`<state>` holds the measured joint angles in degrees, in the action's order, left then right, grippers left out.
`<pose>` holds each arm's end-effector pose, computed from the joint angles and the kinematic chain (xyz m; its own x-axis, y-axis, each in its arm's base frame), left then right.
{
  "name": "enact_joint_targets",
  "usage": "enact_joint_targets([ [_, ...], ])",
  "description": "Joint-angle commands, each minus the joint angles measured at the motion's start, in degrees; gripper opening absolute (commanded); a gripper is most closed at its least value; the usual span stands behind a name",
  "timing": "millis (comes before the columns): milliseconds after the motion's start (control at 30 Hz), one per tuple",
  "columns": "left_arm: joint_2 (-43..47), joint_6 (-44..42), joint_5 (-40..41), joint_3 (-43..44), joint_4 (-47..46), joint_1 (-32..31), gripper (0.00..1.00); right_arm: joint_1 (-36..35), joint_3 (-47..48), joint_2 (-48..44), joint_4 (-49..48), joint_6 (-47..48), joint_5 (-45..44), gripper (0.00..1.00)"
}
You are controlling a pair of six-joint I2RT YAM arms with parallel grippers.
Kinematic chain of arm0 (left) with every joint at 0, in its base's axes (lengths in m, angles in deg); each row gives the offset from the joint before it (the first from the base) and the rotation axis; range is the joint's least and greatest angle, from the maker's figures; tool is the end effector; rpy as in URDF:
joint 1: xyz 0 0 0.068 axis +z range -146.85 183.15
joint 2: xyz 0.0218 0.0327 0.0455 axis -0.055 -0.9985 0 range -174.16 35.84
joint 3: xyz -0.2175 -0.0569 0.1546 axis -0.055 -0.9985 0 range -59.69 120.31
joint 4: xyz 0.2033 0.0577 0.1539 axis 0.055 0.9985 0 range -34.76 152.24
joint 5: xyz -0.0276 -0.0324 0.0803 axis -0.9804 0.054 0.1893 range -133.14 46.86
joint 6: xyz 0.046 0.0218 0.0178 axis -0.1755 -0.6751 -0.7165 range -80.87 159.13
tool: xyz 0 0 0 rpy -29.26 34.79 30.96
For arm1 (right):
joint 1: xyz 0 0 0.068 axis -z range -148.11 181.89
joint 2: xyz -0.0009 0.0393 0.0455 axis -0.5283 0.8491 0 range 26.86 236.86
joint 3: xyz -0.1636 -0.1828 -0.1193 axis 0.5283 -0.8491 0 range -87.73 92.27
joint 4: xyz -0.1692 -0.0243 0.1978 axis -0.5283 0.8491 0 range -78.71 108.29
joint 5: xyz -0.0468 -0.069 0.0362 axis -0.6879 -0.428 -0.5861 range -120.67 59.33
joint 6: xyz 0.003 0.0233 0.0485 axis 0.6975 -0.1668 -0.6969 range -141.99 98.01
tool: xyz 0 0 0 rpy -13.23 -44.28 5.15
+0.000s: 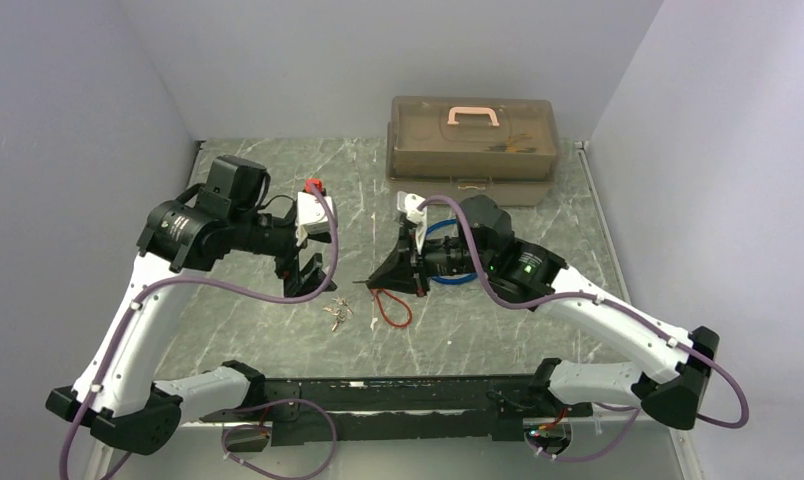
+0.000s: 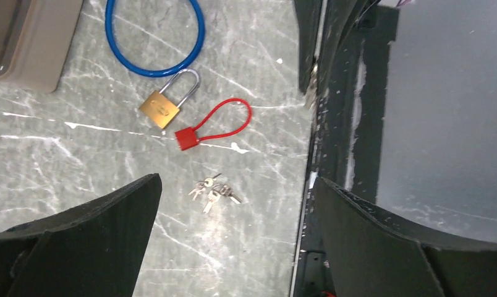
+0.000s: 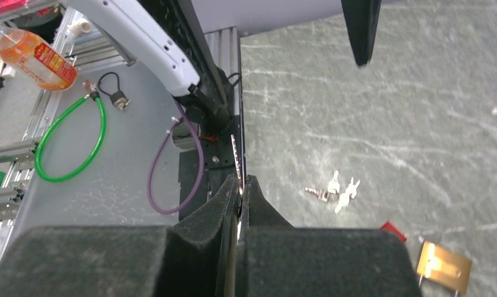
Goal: Unlock with the key
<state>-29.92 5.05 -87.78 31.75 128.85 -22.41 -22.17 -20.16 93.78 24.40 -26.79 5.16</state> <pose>0.1451 -0.0971 0.4408 -0.1446 0.5111 -0.8473 0.9813 0.1840 -0.0564 0.1364 0.2237 0.3970 -0.2092 -0.1731 -0.9624 -0.9778 0.0275 0.2076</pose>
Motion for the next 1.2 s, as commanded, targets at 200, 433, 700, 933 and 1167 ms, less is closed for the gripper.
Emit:
enact_joint_targets([
  [200, -5.36, -24.75, 6.77, -15.04, -15.59, 0.06, 0.99, 4.83, -13.37, -12.47, -3.45, -7.04, -5.09, 0.0],
  [433, -17.94, -33.37, 17.99, -13.63, -21.9, -4.75, 0.99, 9.75, -19.14, -22.72, -1.56, -10.11, -15.14, 0.0],
  [700, -28.07, -39.03, 20.82, -18.91, -34.07, -13.36, 0.99, 10.54, -19.69, -32.81, 0.39, -13.13, -29.6, 0.0],
  [933, -47.09, -36.05, 21.57, -1.33, -29.96, -14.87, 0.99, 10.65, -18.9, -36.94, 2.18, -13.57, -33.9, 0.0],
  [1167, -53.2, -36.9, 20.18, 1.68, -28.28, -15.97, 1.0, 10.65, -18.88, -37.97, 2.71, -12.88, -36.36, 0.0],
])
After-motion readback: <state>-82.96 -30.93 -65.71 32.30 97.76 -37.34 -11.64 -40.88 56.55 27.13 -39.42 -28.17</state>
